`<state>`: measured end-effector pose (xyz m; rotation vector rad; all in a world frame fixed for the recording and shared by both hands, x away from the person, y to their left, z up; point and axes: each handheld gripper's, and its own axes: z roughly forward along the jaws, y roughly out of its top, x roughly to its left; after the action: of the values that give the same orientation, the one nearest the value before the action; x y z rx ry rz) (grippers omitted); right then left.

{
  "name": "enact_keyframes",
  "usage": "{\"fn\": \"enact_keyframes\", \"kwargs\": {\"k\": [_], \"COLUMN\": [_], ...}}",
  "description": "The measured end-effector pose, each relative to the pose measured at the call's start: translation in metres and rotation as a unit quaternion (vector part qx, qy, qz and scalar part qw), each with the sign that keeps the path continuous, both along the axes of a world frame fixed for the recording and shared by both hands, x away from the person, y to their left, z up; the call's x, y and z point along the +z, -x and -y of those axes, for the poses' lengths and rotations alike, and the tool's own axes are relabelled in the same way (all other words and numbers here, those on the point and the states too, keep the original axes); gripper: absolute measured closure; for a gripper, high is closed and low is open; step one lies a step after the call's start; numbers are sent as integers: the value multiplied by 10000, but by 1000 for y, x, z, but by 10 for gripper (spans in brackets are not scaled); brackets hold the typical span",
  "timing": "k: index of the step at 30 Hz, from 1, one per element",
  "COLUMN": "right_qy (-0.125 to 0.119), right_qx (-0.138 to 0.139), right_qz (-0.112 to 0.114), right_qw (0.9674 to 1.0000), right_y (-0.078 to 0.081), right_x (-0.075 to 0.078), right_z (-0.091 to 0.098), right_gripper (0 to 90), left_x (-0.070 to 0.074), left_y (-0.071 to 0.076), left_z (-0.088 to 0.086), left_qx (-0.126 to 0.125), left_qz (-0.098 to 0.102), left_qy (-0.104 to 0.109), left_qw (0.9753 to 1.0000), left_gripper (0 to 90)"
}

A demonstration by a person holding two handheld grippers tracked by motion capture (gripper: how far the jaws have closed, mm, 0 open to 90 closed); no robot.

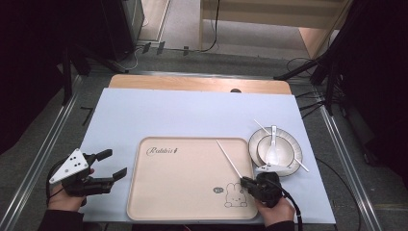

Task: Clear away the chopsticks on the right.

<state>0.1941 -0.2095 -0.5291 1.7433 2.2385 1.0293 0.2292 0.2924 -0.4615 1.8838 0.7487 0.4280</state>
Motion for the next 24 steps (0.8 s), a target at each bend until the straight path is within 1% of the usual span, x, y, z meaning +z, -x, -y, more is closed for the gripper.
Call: {"fn": "enact_keyframes", "kwargs": {"k": [2, 4, 6, 7, 9, 10, 11, 12, 14, 15, 17, 19, 21, 22, 23, 24], "right_qy": [37, 62, 67, 164, 198, 187, 48, 48, 13, 1, 2, -60, -121, -103, -64, -76], "right_qx": [42, 141, 156, 186, 204, 213, 225, 225, 299, 437, 717, 842, 1044, 1161, 1222, 1244], "right_qz": [28, 118, 122, 149, 138, 118, 171, 171, 276, 435, 670, 912, 1083, 1130, 1181, 1194], "right_qw": [10000, 9998, 9998, 9996, 9995, 9995, 9996, 9996, 9992, 9981, 9952, 9922, 9885, 9867, 9854, 9850], "right_y": [0, -1, -1, -1, -1, -1, -1, -1, -1, -1, -1, -1, -5, -8, -11, -13], "right_x": [0, 0, 0, 1, 2, 2, 8, 8, 17, 21, 31, 41, 49, 51, 54, 55], "right_z": [0, 0, -1, -2, -3, -3, -1, -1, 1, 3, 6, 11, 15, 18, 22, 25], "right_gripper": [836, 759, 759, 757, 689, 673, 647, 647, 599, 576, 548, 512, 453, 439, 424, 406], "left_x": [0, 0, 0, 0, 0, 0, 0, 0, 0, 0, 0, 0, -1, -1, -1, -1], "left_y": [0, 0, 0, 0, 0, 0, 0, 0, 0, 0, 1, 0, 0, 0, -1, -1], "left_z": [0, 0, 0, 0, 0, 1, 0, 0, 0, -1, -1, -1, -1, -1, -1, -1], "left_qx": [-7, 14, 15, 10, -15, -17, -26, -23, -18, -4, -12, -22, -22, -13, -9, -12], "left_qz": [-6, -11, -17, -18, 1, -6, -15, -19, -25, -27, -19, -17, -44, -50, -56, -50], "left_qy": [-12, -15, -29, -31, 3, 12, 5, -2, -17, -4, 1, 27, -18, -37, -33, -30], "left_qw": [10000, 10000, 10000, 10000, 10000, 10000, 10000, 10000, 10000, 10000, 10000, 10000, 10000, 10000, 10000, 10000], "left_gripper": [186, 185, 185, 185, 186, 186, 185, 185, 186, 186, 186, 186, 186, 186, 186, 185]}}
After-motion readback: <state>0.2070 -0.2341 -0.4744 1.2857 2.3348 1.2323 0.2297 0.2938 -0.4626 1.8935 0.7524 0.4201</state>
